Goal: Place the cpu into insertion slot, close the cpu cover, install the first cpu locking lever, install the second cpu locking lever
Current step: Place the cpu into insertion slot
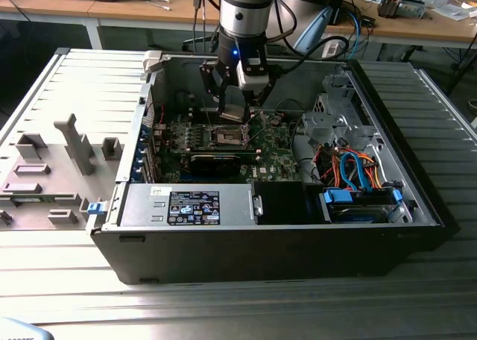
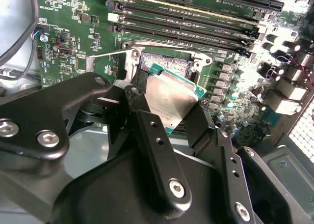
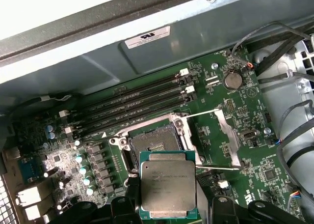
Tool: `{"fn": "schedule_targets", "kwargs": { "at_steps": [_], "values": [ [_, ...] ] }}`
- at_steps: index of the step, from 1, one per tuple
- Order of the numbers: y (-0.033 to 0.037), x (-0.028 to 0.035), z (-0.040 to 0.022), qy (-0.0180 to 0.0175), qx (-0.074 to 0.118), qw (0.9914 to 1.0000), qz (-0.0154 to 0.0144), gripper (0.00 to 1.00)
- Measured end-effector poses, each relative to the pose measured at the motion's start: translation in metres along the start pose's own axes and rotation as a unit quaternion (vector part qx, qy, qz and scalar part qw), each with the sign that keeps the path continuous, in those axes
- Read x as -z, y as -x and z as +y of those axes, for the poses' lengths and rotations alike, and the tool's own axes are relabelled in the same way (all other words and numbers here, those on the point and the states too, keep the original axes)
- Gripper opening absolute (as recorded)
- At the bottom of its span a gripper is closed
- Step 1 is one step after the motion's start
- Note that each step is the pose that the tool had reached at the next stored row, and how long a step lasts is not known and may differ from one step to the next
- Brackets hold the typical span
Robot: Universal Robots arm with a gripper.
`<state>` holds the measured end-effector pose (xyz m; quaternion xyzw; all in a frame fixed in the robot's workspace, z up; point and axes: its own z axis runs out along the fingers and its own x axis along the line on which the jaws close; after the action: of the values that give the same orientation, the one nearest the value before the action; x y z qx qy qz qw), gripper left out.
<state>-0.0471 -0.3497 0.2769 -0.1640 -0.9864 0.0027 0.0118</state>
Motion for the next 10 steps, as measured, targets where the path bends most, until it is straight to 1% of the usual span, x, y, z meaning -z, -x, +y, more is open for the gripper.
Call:
{"fn": "schedule_targets", "kwargs": {
  "at_steps": [10],
  "values": [
    [0.0, -0.0008, 0.0, 0.0002, -0.01, 0.99995, 0.0001, 0.55]
  ]
}}
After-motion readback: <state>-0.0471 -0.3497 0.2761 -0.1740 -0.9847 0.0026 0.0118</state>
